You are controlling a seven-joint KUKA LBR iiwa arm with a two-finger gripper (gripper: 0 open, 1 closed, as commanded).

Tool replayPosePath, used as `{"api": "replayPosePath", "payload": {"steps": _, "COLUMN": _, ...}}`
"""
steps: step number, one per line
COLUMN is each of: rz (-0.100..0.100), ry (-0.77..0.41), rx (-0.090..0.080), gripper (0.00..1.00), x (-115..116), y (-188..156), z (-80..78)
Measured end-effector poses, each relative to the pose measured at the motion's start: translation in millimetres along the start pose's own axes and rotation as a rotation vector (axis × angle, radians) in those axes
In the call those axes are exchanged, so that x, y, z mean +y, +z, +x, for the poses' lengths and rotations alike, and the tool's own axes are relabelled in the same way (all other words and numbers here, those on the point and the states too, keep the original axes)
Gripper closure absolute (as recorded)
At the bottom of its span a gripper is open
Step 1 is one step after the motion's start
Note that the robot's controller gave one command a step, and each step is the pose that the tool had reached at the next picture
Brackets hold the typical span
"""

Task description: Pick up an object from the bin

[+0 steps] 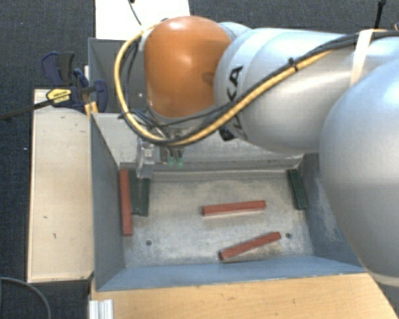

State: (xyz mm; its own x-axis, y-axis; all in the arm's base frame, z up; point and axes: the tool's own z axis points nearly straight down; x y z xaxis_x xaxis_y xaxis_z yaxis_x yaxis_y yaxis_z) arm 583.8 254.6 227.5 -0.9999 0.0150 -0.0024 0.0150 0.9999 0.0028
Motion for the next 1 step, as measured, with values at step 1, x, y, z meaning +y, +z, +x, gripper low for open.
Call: {"api": "replayPosePath", "payload": {"steps": 1, "rz": 0.000, "ry": 0.002, "rx": 0.000, "gripper": 1.00, "x": 0.0, "y": 0.0, "z": 0.0}}
